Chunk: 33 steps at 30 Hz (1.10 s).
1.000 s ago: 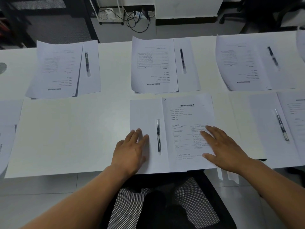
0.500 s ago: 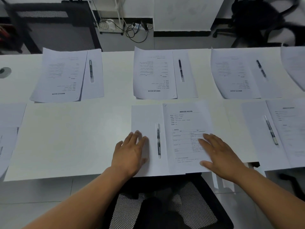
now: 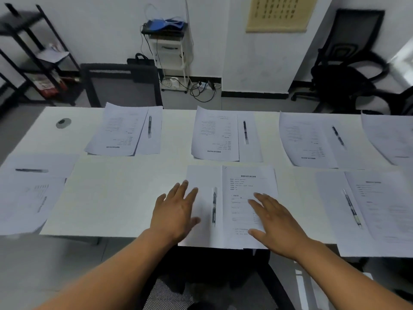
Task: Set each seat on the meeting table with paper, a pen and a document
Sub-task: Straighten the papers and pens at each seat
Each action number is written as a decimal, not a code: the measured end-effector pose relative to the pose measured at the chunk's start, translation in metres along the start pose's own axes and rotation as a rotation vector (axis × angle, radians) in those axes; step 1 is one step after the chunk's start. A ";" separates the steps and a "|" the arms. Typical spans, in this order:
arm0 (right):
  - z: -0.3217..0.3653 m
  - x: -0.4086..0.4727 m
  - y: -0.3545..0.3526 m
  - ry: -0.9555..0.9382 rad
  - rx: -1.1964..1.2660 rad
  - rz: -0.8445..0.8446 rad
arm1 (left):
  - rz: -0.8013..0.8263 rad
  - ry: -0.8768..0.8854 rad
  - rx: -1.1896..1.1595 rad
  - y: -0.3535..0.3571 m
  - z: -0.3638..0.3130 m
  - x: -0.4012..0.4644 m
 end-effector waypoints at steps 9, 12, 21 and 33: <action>0.030 -0.029 -0.046 -0.167 -0.015 -0.149 | -0.130 -0.107 0.052 -0.048 -0.017 -0.063; 0.042 -0.033 -0.058 -0.190 -0.020 -0.180 | -0.164 -0.152 0.051 -0.057 -0.011 -0.086; 0.141 -0.035 -0.089 -0.336 -0.083 -0.212 | -0.239 -0.319 0.035 -0.080 0.048 -0.178; 0.451 -0.027 -0.097 -0.597 -0.047 -0.281 | -0.358 -0.584 -0.017 -0.111 0.251 -0.356</action>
Point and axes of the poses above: each hand's wrist, its own x-axis towards the middle knuckle, its own y-axis out of the palm, z = x × y, the point moved 1 cm from there along x, towards the middle knuckle, and after that the axes turned 4 degrees about -x, right-handed, at the moved point
